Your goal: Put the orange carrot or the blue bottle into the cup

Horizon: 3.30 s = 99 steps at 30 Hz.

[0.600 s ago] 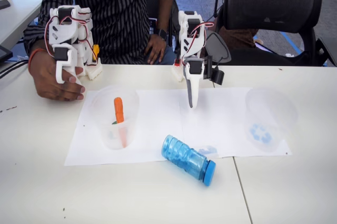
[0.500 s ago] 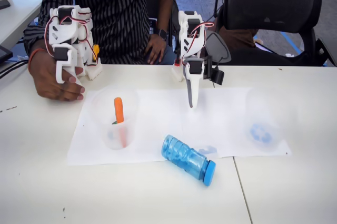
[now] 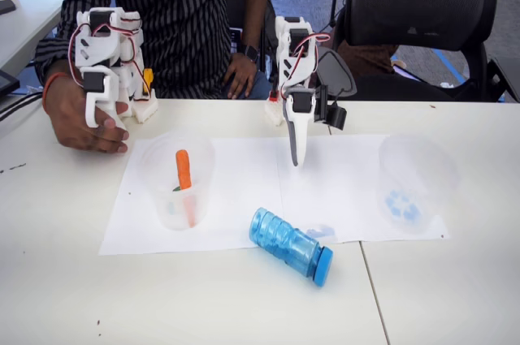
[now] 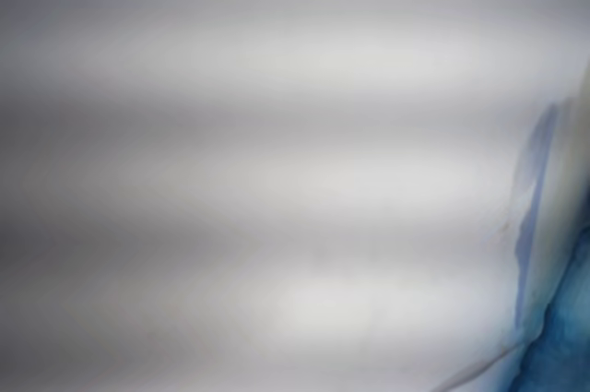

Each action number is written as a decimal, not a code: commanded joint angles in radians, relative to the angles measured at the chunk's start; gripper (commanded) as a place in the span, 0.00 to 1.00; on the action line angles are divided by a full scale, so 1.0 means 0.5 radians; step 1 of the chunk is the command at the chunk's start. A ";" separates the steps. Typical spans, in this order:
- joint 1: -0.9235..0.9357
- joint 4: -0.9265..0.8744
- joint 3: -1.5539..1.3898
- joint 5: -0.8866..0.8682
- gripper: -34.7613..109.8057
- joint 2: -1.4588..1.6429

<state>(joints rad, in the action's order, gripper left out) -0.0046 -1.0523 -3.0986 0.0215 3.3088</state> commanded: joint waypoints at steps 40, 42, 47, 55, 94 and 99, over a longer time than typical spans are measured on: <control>0.156 -0.310 2.565 -1.065 0.44 -2.071; 0.156 -0.310 2.602 -1.071 0.47 -2.145; 0.156 -0.291 2.669 -1.074 0.57 -2.286; 0.156 -0.310 2.841 -1.074 0.59 -2.543; 0.356 -0.739 3.853 -1.034 0.59 -3.823; 0.356 -0.742 3.970 -1.034 0.59 -3.945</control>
<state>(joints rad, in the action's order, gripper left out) 0.1580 -1.4297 -1.2609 -0.4847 1.3100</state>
